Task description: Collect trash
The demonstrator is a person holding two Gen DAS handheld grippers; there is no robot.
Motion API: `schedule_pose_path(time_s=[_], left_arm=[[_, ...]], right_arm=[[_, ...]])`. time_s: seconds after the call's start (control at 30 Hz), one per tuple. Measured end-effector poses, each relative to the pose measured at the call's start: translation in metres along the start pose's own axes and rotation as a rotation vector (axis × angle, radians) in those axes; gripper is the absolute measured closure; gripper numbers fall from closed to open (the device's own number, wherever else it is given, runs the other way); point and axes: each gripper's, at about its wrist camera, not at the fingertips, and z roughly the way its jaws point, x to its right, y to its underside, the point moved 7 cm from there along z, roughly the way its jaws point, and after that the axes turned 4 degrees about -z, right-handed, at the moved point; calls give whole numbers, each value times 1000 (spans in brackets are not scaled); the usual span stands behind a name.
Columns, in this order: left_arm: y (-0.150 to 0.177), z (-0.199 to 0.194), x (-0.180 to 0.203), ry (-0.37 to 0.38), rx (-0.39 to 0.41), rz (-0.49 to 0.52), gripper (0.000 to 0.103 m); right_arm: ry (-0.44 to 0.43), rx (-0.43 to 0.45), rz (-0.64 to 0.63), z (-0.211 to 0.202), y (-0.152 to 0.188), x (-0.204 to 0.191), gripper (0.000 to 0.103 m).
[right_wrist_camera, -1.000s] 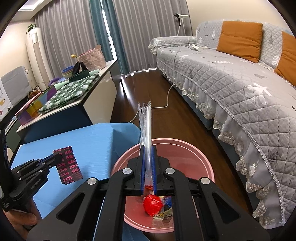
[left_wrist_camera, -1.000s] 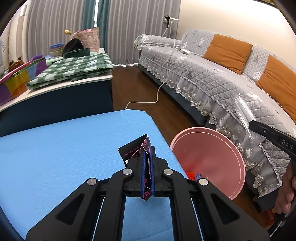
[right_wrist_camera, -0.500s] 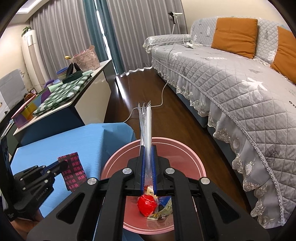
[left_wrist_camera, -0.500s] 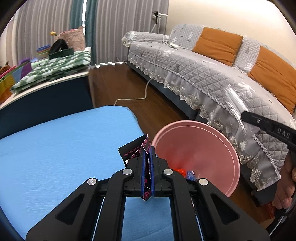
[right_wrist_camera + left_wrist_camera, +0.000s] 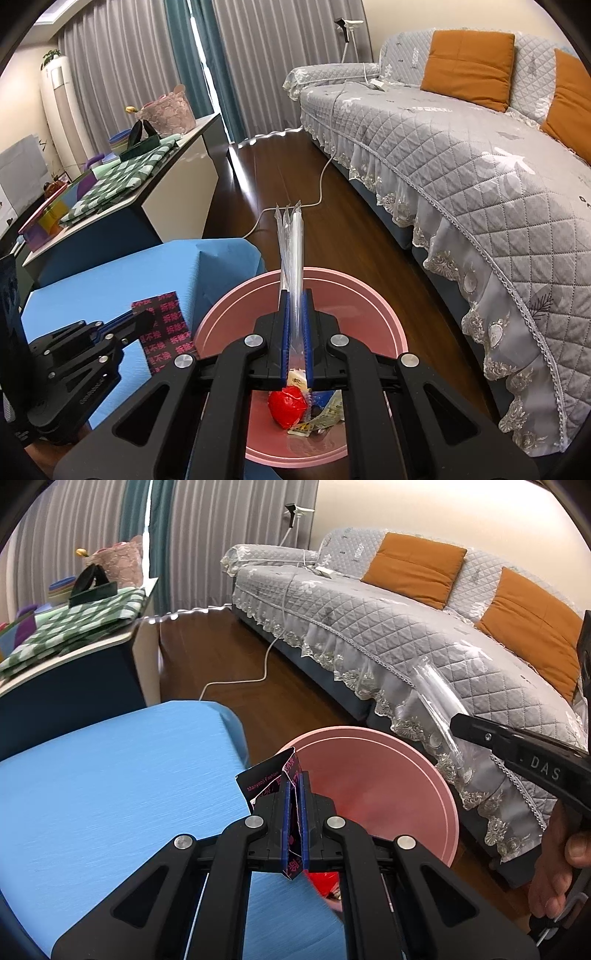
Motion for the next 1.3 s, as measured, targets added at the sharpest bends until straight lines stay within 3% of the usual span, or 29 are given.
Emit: schedule_pose_path(time_s=[0.23, 0.27, 0.33, 0.4, 0.57, 0.77, 0.83, 1.0, 1.17, 1.3], left_arm=[[1, 8, 13, 25, -22, 25, 96], [1, 9, 14, 22, -25, 30, 94], [3, 9, 15, 11, -29, 35, 73], [4, 5, 12, -6, -16, 31, 59], [3, -3, 4, -15, -17, 7, 55], [0, -25, -5, -42, 2, -16, 38], [0, -34, -8, -51, 9, -20, 32], [3, -64, -21, -76, 25, -43, 29], [6, -103, -39, -103, 63, -90, 25], [3, -140, -54, -126, 102, -126, 23]], right_arm=[[2, 2, 3, -2, 0, 6, 92], [5, 0, 6, -2, 0, 7, 88], [8, 0, 10, -4, 0, 8, 75], [19, 4, 16, -6, 0, 10, 56], [27, 18, 29, -11, -3, 10, 44], [36, 54, 34, -24, -11, 5, 19], [35, 65, 39, -30, -15, 1, 16], [34, 90, 41, -43, -19, -12, 7], [18, 63, 6, -54, -9, -36, 7], [14, 96, -12, -81, -9, -57, 5]])
